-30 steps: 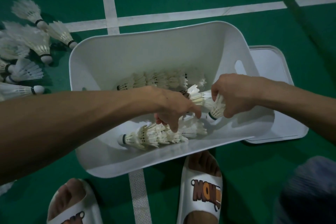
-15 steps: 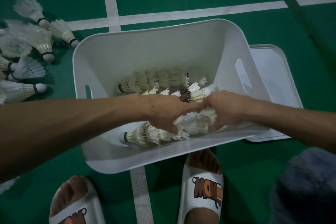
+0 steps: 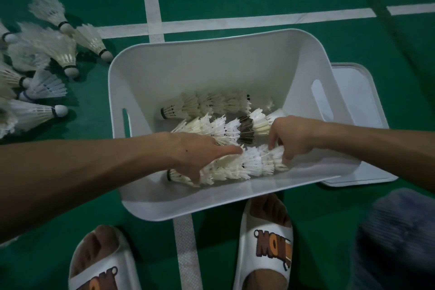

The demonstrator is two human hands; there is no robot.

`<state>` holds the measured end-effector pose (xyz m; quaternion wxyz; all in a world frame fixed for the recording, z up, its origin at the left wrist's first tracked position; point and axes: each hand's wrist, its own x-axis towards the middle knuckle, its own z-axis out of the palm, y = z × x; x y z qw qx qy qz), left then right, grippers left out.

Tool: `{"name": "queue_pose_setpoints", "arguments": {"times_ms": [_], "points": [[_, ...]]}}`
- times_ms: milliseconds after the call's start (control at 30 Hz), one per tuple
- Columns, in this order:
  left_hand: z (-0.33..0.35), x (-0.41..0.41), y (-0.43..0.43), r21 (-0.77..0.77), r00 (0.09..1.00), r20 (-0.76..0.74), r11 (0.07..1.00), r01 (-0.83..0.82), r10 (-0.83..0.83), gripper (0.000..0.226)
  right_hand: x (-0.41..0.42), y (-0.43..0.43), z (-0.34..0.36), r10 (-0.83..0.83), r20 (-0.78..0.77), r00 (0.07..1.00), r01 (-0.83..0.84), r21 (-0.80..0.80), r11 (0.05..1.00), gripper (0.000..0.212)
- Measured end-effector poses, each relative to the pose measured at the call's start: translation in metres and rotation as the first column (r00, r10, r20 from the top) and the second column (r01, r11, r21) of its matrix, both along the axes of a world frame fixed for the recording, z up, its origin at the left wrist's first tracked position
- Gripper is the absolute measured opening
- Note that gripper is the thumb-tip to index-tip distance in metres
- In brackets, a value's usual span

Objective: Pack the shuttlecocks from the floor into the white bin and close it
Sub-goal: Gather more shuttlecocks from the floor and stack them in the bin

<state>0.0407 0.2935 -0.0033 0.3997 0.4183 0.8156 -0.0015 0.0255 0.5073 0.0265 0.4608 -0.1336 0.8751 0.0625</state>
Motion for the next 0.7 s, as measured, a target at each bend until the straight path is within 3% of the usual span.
{"name": "queue_pose_setpoints", "arguments": {"times_ms": [100,233,333,500,633,700], "points": [[-0.006,0.000,-0.002,-0.001,1.000,0.011,1.000,-0.028,0.028,0.108,-0.001,-0.003,0.000,-0.052,-0.014,0.999,0.051,-0.041,0.998,0.048],[-0.017,-0.002,-0.009,-0.003,0.984,0.069,0.986,-0.165,0.165,0.084,0.002,-0.004,-0.004,-0.097,-0.037,0.995,0.094,-0.079,0.992,0.045],[-0.018,-0.002,-0.007,-0.006,0.993,0.031,0.993,-0.116,0.117,0.099,0.003,-0.002,-0.008,-0.124,-0.035,0.992,0.120,-0.084,0.989,0.044],[-0.015,0.002,-0.010,0.016,0.966,0.119,0.972,-0.235,0.231,0.088,0.004,0.002,-0.009,-0.159,0.009,0.987,0.159,-0.096,0.983,0.042],[0.002,-0.004,-0.001,-0.031,0.995,0.094,0.999,-0.042,0.045,0.099,0.002,0.002,-0.001,-0.114,0.013,0.993,0.115,-0.054,0.992,0.046],[0.006,-0.006,-0.001,-0.051,0.995,0.097,0.998,-0.027,0.032,0.103,0.001,-0.001,0.006,-0.103,0.015,0.995,0.104,-0.037,0.994,0.048]]}}
